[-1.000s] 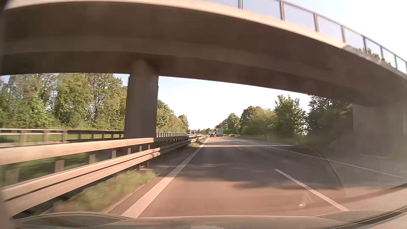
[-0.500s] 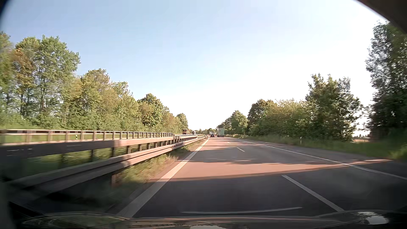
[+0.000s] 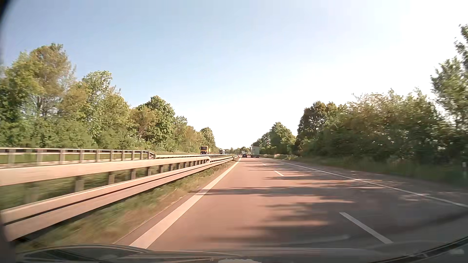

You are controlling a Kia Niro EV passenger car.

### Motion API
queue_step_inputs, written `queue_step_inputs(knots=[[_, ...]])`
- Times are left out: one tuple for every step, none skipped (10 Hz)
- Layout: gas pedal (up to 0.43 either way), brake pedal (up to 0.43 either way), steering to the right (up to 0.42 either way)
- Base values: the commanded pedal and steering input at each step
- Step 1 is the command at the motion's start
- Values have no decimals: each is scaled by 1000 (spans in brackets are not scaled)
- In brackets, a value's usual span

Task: Follow the waypoints while adhering to traffic rules and regulations

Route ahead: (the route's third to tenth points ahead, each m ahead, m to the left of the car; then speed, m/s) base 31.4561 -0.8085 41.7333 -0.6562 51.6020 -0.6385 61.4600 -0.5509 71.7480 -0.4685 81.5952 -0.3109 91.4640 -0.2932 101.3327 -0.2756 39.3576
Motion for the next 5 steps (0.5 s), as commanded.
queue_step_inputs(knots=[[441, 12, -3], [429, 12, -2], [429, 12, -3], [421, 12, -3], [409, 12, -3]])
